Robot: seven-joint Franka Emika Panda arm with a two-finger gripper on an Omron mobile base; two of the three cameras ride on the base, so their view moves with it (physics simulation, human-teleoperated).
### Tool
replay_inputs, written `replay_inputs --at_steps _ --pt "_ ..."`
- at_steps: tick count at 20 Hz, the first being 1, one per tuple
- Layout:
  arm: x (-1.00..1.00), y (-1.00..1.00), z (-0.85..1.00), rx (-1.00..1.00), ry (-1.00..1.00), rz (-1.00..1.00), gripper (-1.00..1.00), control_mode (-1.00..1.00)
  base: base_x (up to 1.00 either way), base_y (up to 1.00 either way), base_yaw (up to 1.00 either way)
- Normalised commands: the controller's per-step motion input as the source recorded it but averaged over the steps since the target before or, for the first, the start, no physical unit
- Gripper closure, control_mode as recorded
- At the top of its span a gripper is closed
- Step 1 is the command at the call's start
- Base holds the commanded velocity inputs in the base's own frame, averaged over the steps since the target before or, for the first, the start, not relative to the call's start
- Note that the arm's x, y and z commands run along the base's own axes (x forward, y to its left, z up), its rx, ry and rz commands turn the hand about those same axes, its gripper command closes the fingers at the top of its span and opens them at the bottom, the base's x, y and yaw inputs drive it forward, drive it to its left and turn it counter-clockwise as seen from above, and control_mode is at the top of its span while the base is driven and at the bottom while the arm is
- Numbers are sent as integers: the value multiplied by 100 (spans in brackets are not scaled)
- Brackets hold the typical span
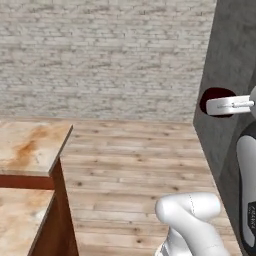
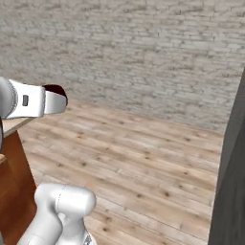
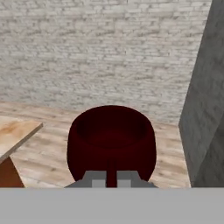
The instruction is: There is a tray on the dining counter. Grab the cup, mug, and pitcher and place them on the tray. The pitcher may be placed next to the tray if it cannot fit the tray.
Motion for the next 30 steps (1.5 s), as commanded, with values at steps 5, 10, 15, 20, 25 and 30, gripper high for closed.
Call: replay_inputs --at_steps 5,10,15,20,25,30 --pt "0 0 0 0 0 0 100 100 100 -21 0" --pt "0 0 0 0 0 0 100 100 100 -4 0" --pt "0 0 0 0 0 0 100 100 100 -1 0" --pt "0 0 0 0 0 0 100 100 100 0 6" --pt "0 0 0 0 0 0 100 100 100 0 36" --pt "0 0 0 0 0 0 100 100 100 0 56"
